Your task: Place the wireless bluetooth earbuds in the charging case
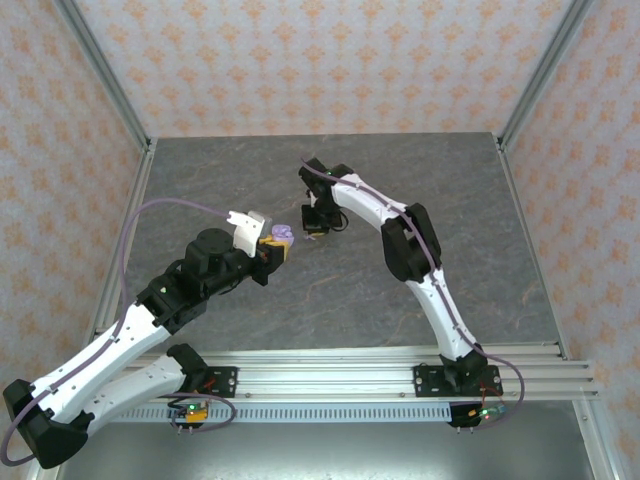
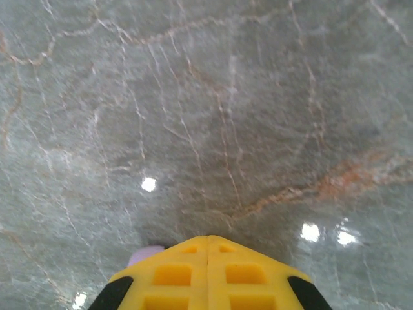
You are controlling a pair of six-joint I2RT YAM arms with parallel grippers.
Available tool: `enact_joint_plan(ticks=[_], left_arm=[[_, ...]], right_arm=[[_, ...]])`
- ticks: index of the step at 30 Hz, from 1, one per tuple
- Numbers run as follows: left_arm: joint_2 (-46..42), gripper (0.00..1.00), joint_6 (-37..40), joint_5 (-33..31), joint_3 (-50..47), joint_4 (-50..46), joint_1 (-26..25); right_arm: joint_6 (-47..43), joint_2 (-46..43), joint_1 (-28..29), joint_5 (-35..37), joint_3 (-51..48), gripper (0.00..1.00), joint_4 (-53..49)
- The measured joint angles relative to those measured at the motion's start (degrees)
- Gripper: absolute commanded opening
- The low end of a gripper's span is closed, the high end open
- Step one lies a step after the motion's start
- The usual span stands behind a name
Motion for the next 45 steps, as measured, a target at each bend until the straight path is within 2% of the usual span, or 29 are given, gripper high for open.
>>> enact_joint_plan(ticks=[23,29,33,36,45], left_arm=[[0.0,0.17,-0.2,0.0,0.0,0.0,0.0],[0.0,0.17,-0.2,0.0,0.0,0.0,0.0],[0.0,0.17,-0.2,0.0,0.0,0.0,0.0],[0.0,0.17,-0.2,0.0,0.0,0.0,0.0],[-0.5,0.17,-0.2,-0.2,-0.1,0.0,0.0]], right_arm=[[-4.0,-1.9,0.5,-5.1,-4.0,0.08,0.5],[-3.9,-3.2,0.9,-3.1,-4.8,0.10,0.6],[-3.1,-5.5,0.9,-1.8,-5.6,0.19,0.6],[-1.7,-7.6,0.9,-1.6,-5.6,0.33,0.9],[6.7,-9.7,1.2,-0.5,-5.6,0.41,3.2]])
